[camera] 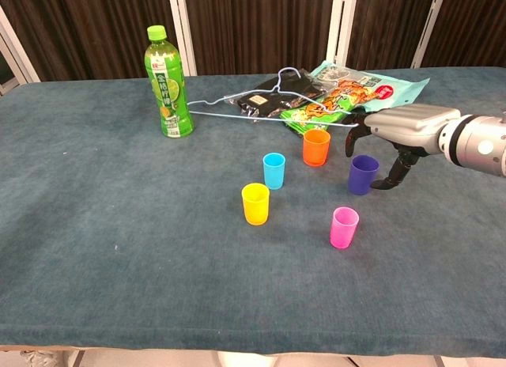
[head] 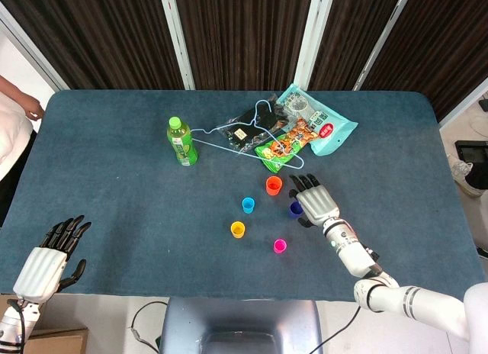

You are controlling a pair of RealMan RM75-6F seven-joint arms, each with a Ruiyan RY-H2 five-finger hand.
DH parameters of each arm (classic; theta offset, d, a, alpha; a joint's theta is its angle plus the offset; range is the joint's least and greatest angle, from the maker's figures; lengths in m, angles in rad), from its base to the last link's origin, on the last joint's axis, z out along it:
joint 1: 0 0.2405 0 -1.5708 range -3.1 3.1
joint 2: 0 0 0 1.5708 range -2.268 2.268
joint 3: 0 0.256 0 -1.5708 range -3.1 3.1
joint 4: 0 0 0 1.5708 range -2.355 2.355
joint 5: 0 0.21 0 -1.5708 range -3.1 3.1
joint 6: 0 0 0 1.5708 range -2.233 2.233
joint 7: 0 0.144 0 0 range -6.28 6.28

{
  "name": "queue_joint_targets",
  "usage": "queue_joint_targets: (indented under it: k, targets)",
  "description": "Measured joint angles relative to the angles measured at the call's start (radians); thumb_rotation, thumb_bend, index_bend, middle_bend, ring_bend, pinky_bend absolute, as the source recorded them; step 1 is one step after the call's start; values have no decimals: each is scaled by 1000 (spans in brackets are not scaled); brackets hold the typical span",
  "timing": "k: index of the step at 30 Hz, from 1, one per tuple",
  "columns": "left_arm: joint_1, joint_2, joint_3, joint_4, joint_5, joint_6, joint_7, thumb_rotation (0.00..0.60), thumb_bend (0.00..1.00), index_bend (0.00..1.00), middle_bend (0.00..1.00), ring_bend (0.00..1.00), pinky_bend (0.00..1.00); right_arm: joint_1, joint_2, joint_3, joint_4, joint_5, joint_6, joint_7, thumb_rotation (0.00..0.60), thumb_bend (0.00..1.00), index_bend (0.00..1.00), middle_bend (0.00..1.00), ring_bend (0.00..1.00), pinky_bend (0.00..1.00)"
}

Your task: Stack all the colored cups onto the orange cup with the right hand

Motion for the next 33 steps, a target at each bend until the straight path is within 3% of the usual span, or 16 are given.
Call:
queue_joint_targets:
  k: [11,16,24,33]
  targets:
    - [0,0,1,0,0,-3,1,600,455,0,0,13,121,11,-16,-19,17,15,51,6,600,486,603,5,0,0]
    - [1,2,-1,-1,-2,-2,-1,600,455,0,0,13,121,11,-21,-13,8,11,87,25,600,492,619,12,0,0]
    - [2,3,-2,-2,-6,-4,0,600,456,0,0,13,121,6,-6,64,-39,-38,186,152,600,493,613,15,0,0]
    - [0,4,-5,-1,-11,-8,-3,600,455,0,0,12,120,78,-95,107,56,40,191,66,600,492,607,16,0,0]
